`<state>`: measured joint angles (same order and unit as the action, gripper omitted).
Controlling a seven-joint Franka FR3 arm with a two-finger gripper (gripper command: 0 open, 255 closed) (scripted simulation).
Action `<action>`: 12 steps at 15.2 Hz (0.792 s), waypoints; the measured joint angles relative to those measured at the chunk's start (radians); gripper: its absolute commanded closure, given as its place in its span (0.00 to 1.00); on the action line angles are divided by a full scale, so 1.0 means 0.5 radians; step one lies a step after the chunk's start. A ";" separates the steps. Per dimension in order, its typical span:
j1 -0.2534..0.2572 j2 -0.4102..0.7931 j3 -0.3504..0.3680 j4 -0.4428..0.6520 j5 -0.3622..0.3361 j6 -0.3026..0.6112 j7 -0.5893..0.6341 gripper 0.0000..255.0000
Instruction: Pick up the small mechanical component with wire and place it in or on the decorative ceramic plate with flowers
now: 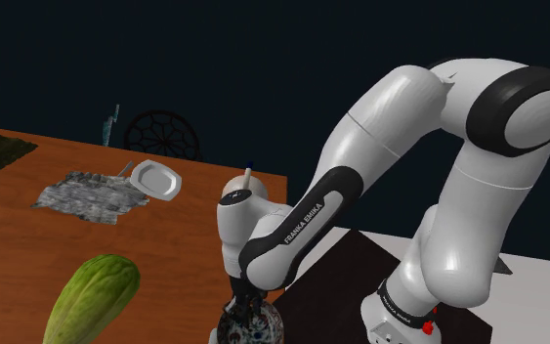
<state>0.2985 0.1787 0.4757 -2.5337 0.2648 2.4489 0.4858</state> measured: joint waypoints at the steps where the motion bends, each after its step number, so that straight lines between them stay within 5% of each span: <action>1: 0.000 0.002 0.000 0.000 -0.001 0.001 0.000 1.00; 2: 0.000 0.002 0.000 0.001 -0.001 0.002 0.001 1.00; 3: 0.001 0.003 0.000 0.001 -0.001 0.002 0.001 0.00; 9: 0.001 0.003 -0.001 0.001 -0.002 0.003 0.001 0.00; 12: -0.030 -0.130 0.001 0.049 0.026 -0.171 -0.023 0.00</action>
<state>0.2834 0.1136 0.4760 -2.5094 0.2779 2.3634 0.4745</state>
